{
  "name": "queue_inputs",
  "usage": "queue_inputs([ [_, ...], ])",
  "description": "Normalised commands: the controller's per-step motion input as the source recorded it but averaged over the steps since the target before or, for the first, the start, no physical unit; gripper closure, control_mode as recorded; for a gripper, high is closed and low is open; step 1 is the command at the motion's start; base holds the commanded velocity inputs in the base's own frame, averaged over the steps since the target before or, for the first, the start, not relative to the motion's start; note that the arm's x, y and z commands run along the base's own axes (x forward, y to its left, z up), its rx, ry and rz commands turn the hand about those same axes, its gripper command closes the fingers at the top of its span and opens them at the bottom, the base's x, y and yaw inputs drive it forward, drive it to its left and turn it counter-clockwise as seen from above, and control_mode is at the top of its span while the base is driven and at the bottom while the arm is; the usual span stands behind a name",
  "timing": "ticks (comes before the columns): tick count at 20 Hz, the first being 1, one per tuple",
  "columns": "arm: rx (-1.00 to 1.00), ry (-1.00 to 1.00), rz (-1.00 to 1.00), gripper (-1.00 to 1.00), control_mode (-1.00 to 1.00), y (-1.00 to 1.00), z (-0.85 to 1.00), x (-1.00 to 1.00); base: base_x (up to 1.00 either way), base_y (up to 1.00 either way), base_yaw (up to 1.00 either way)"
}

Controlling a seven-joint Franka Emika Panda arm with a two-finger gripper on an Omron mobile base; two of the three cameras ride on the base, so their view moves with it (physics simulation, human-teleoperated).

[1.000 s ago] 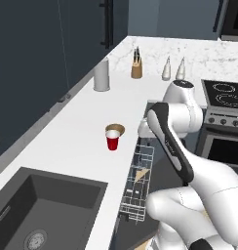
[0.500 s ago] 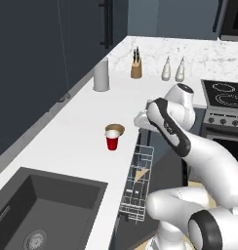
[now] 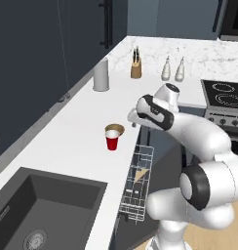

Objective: Pick up the cup and bowl from the counter, place them in the dishwasher, and close the dishwasher door.

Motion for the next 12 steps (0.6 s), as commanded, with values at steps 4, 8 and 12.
queue_inputs([
  [4, 0.0, 0.0, 0.0, -1.0, -1.0, 0.0, -0.34, 0.68, 0.0, 0.0, 0.0],
  [8, 0.0, 0.0, 0.0, -1.0, -1.0, 0.0, -0.34, 0.53, 0.0, 0.0, 0.0],
  [12, 0.0, 0.0, 0.0, -1.0, -1.0, 0.0, -0.39, 0.46, 0.0, 0.0, 0.0],
])
